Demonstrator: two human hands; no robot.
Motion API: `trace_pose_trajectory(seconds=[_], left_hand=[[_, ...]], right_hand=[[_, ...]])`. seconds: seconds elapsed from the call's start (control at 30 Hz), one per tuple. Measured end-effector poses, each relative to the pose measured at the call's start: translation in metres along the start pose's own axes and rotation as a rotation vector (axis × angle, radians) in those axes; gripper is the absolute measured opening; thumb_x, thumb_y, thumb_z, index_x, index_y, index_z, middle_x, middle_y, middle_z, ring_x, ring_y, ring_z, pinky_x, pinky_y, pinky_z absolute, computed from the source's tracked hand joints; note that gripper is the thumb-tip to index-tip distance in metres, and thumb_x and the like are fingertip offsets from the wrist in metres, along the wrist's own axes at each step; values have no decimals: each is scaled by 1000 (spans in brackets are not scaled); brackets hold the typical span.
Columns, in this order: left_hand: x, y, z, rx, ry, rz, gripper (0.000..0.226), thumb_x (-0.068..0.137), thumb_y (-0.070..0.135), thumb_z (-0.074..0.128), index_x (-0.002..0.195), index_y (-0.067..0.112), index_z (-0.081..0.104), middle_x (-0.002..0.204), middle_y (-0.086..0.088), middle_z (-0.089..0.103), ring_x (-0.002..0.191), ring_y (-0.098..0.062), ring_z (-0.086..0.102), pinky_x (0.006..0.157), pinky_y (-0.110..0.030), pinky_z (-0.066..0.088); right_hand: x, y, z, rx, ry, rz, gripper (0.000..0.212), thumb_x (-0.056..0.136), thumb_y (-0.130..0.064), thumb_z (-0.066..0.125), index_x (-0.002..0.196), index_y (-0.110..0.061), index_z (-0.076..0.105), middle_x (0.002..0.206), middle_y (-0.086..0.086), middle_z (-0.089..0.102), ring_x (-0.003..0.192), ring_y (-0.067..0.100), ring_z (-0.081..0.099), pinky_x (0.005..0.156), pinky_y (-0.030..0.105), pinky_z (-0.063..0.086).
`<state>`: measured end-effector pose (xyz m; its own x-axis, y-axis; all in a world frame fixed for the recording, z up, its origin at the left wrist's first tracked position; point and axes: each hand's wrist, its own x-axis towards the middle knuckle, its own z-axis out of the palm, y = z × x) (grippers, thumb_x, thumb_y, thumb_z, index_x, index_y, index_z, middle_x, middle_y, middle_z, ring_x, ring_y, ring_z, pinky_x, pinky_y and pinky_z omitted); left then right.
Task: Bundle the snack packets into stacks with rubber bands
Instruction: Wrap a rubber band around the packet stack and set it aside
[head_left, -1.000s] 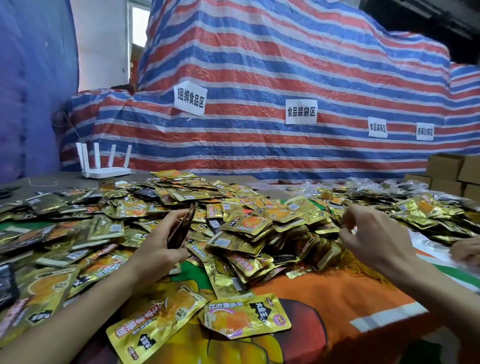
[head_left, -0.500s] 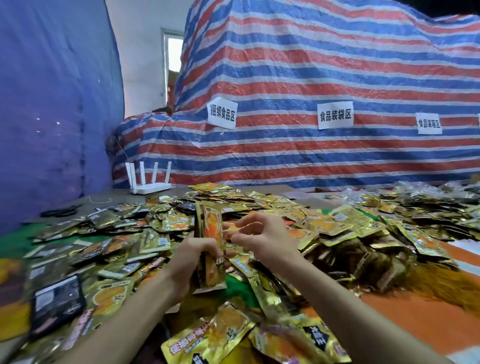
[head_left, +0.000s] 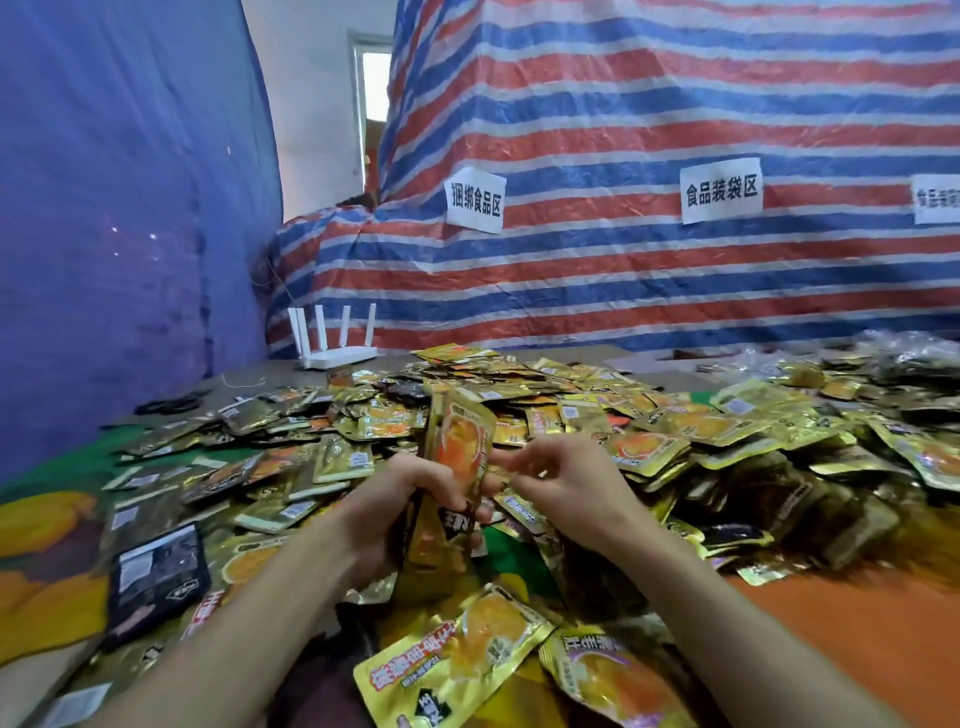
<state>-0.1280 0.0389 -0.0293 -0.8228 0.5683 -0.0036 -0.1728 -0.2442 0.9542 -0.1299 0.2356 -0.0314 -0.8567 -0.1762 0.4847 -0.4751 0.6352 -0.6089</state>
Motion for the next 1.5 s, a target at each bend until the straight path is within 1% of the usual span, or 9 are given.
trace_pose_trajectory(seconds=[0.3,0.5,0.63,0.77,0.87,0.97,1.07,1.2,1.5], left_hand=[[-1,1,0,-396,-152,79,59,56,-6,57,115,0,55,85,-10,51,69,-22,51,67,-37,50],[-5,2,14,-358,-236,29,40,56,-4,62,96,0,58,83,-11,50,72,-24,49,68,-35,49],[-8,3,11,-242,-187,-13,40,55,1,65,94,0,68,82,-14,58,72,-27,54,66,-34,48],[-1,1,8,-210,166,26,49,58,3,61,106,-1,66,78,-15,63,64,-27,57,55,-31,50],[8,0,6,-245,435,159,11,81,10,61,90,5,58,67,-9,61,59,-24,58,62,-35,47],[12,0,3,-291,605,268,25,96,29,62,95,5,59,78,-12,65,74,-27,63,72,-40,51],[11,2,10,-326,652,363,35,96,39,61,102,4,60,90,-16,68,77,-27,65,86,-48,53],[11,2,23,-361,671,415,38,98,45,56,98,7,61,90,-16,72,71,-29,71,75,-47,58],[13,-2,29,-291,634,354,62,97,55,49,124,1,61,124,-30,64,112,-41,64,103,-58,47]], right_hand=[[-3,-10,-18,1197,-240,227,15,70,-15,49,60,-12,60,71,9,61,75,25,59,79,37,45],[-5,-13,-19,1575,-172,243,33,74,1,46,102,4,61,61,3,45,46,16,44,57,34,57],[0,-14,-15,1476,-162,254,39,82,6,52,116,-1,70,99,11,76,54,16,63,52,29,58],[-2,-9,-8,1218,-101,273,36,93,9,53,124,-6,65,114,18,73,86,31,76,52,25,59],[-6,-8,2,1059,-73,253,43,76,-3,77,119,-10,70,112,16,74,97,35,74,59,34,61],[-11,-17,16,993,-88,234,60,57,-17,91,115,-13,74,116,11,74,102,28,74,66,40,62],[-14,-24,32,978,-83,206,57,58,-17,97,111,-22,77,118,3,74,106,20,72,76,40,62],[-20,-29,41,715,-22,99,64,54,-45,89,116,-38,72,121,-14,70,115,4,64,94,33,55],[-23,-32,42,633,59,-78,68,66,-35,88,126,-46,58,125,-22,64,118,-4,59,88,10,49]])
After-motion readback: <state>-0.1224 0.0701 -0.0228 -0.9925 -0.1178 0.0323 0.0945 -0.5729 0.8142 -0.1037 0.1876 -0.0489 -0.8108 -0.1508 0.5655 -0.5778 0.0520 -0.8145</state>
